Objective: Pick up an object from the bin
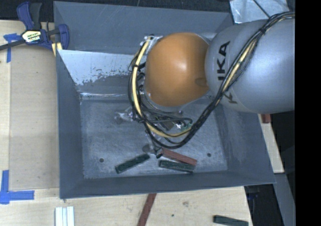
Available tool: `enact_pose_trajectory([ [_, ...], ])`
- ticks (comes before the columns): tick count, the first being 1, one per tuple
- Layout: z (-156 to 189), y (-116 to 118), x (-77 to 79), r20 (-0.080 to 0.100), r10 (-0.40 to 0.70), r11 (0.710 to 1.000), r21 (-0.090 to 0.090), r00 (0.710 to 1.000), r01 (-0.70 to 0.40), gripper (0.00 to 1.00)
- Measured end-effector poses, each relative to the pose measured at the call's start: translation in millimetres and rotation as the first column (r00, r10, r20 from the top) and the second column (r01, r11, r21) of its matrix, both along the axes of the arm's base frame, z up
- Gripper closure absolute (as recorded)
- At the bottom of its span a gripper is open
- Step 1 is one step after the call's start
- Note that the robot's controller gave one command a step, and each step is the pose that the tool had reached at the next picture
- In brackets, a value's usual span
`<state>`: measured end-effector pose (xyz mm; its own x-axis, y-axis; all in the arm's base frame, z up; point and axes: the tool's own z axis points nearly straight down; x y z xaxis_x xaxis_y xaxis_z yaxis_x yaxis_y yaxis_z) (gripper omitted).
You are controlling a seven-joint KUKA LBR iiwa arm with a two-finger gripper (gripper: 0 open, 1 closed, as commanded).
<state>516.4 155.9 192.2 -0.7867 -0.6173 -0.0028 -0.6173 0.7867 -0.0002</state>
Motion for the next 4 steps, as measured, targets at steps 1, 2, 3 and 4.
enact_pose_trajectory([
  [1, 0, 0, 0.0, 0.000, -0.001, 1.000, 0.000, 1.000, 0.001, 0.00],
  [2, -39, 0, -12.7, 0.007, 0.067, 0.998, 0.001, 0.998, -0.067, 0.00],
  [3, -103, -28, -13.5, 0.004, 0.262, 0.965, -0.001, 0.965, -0.262, 0.00],
  [4, -120, -13, -7.4, 0.000, 0.519, 0.855, -0.001, 0.855, -0.519, 1.00],
])
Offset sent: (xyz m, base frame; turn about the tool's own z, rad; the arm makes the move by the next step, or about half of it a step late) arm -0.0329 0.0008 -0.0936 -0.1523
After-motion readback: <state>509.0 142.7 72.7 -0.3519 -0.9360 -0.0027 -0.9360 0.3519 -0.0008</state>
